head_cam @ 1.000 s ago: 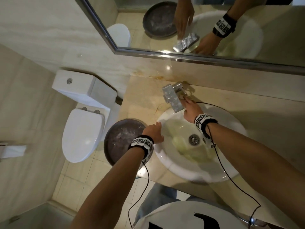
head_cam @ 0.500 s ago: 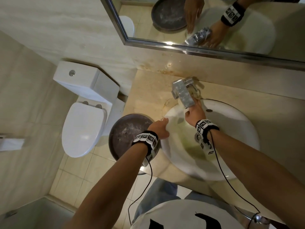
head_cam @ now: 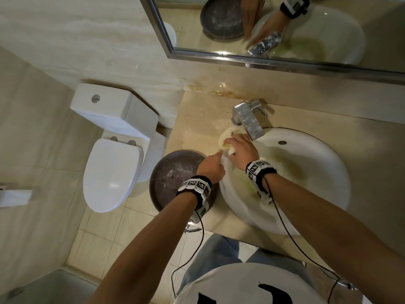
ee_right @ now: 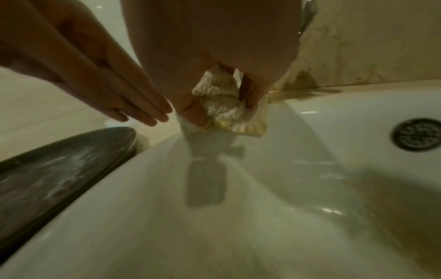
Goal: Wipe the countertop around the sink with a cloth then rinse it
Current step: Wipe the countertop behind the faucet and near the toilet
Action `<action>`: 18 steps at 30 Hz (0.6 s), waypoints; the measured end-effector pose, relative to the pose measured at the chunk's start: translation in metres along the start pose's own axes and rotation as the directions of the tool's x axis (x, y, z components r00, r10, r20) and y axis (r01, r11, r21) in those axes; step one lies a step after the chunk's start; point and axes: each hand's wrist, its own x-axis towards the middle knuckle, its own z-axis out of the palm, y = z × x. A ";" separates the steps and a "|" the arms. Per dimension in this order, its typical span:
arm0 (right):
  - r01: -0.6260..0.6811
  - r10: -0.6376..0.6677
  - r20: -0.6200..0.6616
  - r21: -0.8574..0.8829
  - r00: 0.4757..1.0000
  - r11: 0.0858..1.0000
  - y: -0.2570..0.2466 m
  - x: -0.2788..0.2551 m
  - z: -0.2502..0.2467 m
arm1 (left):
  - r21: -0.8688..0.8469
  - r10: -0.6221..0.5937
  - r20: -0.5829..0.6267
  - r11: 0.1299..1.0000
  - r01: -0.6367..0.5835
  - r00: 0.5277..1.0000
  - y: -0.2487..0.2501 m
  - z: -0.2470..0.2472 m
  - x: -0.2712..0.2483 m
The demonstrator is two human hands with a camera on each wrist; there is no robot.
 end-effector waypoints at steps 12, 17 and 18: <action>-0.213 0.226 -0.130 0.106 0.965 0.971 -0.042 -0.024 0.021 | -0.207 -0.010 -0.059 0.978 -0.002 0.998 -0.030 -0.017 -0.018; -0.248 0.347 -0.161 0.438 0.924 0.864 -0.056 -0.032 0.002 | -0.515 -0.097 0.049 0.850 0.109 0.994 -0.023 -0.017 -0.015; -0.224 0.329 -0.164 0.456 0.930 0.862 -0.059 -0.033 -0.004 | -0.592 -0.110 0.071 0.796 0.131 0.991 -0.020 -0.015 -0.015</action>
